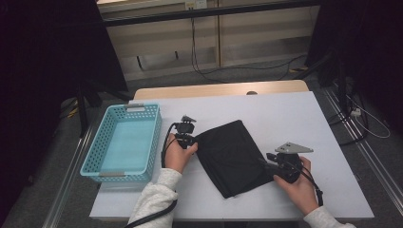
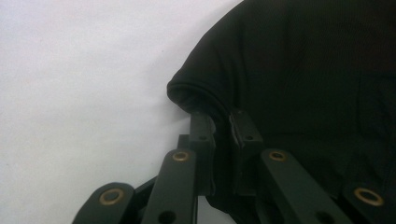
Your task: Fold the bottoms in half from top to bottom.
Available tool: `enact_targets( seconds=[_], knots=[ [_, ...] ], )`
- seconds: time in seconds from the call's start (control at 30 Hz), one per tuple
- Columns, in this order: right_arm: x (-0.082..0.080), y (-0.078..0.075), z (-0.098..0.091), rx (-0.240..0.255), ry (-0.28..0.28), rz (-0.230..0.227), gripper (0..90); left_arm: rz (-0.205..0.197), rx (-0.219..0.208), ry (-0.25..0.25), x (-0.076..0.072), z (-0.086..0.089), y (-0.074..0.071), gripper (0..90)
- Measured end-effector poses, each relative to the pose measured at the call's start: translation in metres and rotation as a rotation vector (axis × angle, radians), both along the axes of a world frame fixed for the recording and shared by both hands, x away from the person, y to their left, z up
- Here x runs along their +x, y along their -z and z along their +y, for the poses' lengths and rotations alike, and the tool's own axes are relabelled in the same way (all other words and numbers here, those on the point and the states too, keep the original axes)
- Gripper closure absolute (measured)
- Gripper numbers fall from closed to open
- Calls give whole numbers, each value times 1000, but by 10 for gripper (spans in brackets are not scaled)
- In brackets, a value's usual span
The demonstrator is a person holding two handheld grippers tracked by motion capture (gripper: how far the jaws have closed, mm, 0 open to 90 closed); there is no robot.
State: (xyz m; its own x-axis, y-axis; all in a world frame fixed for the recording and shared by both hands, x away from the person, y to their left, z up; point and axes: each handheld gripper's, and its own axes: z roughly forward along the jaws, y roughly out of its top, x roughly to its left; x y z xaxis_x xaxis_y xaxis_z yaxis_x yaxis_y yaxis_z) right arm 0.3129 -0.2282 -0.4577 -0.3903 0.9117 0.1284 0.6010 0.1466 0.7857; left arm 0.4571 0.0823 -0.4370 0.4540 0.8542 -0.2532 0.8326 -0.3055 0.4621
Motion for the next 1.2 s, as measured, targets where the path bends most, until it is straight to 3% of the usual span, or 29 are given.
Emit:
enact_targets(
  seconds=[0.1, 0.13, 0.17, 0.33, 0.37, 0.4, 0.43, 0.53, 0.77, 0.87, 1.03, 1.2],
  knots=[
    [7, 6, 4, -6, -11, 57, 456, 14, -2, -10, 1, 0, -1, 820],
    [7, 8, 6, 11, -7, 53, 444, 18, -6, -13, 2, 0, 0, 820],
    [6, 9, 8, -7, -4, 43, 460, 32, -3, -11, 3, 0, -1, 820],
    [6, 10, 12, 13, 14, 51, 595, 78, 17, -22, 9, -2, -5, 826],
    [7, 10, 13, 15, 6, 48, 679, 90, 21, -25, 11, -2, -6, 826],
    [7, 10, 13, 55, -20, 62, 770, 99, 24, -32, 12, -2, -6, 827],
    [8, 11, 14, 58, -16, 62, 774, 116, 23, -32, 14, -2, -7, 828],
    [6, 9, 18, 31, -12, 40, 792, 145, 29, -40, 19, -2, -12, 831],
    [3, 2, 23, 63, -29, 8, 805, 182, 63, -33, 29, -1, -33, 834],
    [1, -4, 28, 55, -47, -16, 807, 197, 80, -29, 32, 1, -42, 835],
    [0, -8, 34, 81, -65, -20, 808, 207, 101, -29, 38, 5, -53, 836],
    [-2, -12, 44, 71, -74, -39, 809, 204, 98, -32, 43, 8, -61, 837]
  ],
)
